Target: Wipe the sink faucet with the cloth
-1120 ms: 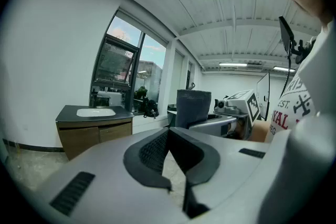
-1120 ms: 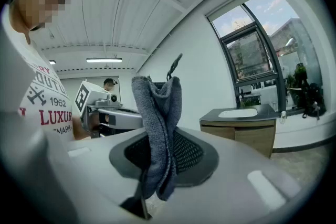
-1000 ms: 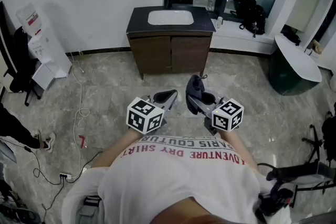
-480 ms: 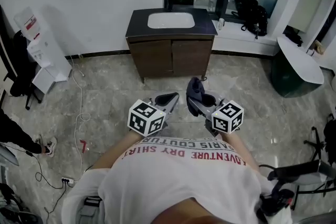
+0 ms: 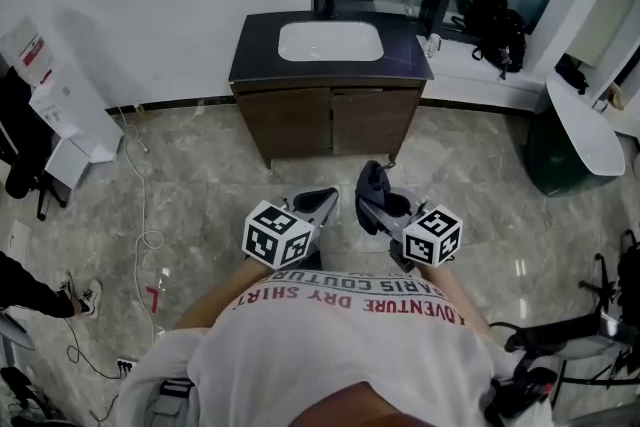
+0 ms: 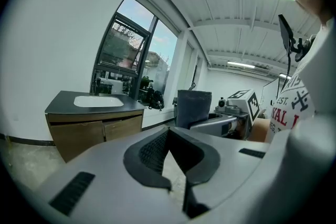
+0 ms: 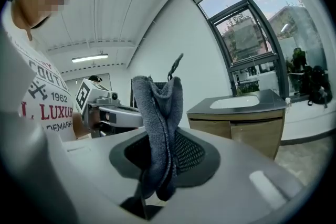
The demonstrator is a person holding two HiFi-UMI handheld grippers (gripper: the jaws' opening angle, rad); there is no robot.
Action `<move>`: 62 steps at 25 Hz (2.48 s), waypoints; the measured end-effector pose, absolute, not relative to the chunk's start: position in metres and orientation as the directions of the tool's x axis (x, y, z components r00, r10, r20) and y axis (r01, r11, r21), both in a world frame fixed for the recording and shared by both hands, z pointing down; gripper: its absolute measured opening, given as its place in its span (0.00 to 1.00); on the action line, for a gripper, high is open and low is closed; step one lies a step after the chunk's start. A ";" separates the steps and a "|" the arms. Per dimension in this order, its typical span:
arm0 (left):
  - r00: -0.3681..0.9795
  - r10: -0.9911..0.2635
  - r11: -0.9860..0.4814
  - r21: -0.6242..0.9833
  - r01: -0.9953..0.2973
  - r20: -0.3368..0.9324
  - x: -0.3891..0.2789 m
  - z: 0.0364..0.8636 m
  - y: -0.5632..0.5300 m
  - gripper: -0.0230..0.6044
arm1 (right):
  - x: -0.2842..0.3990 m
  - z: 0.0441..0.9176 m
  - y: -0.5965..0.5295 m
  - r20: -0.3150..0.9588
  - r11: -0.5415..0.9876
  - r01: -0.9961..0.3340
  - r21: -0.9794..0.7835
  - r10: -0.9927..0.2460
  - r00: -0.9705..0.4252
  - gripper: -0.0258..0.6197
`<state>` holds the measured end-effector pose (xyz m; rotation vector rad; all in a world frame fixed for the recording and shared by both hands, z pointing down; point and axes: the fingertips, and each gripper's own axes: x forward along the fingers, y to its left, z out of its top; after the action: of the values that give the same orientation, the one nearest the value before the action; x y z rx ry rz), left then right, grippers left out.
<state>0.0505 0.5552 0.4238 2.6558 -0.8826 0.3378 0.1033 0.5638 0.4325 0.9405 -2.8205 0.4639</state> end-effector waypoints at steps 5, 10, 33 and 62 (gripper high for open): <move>0.770 -0.528 -0.745 0.241 -0.622 0.357 0.029 0.432 0.401 0.04 | 0.089 0.439 0.408 0.224 0.741 -0.610 -0.280 -0.568 -0.792 0.16; 0.743 -0.570 -0.735 0.188 -0.652 0.349 -0.004 0.396 0.228 0.04 | 0.066 0.412 0.240 0.242 0.736 -0.637 -0.227 -0.591 -0.769 0.16; 0.693 -0.621 -0.660 0.234 -0.714 0.365 0.110 0.412 -0.164 0.04 | 0.172 0.411 -0.161 0.244 0.809 -0.550 -0.209 -0.502 -0.830 0.16; 0.656 -0.647 -0.570 0.325 -0.755 0.388 0.044 0.432 -0.291 0.04 | 0.089 0.359 -0.396 0.390 0.798 -0.453 0.398 -0.594 -0.704 0.16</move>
<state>0.0439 -0.2907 0.4319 2.4091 -1.0937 0.3108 0.0887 -0.3965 0.3590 0.7773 -2.4761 -0.3723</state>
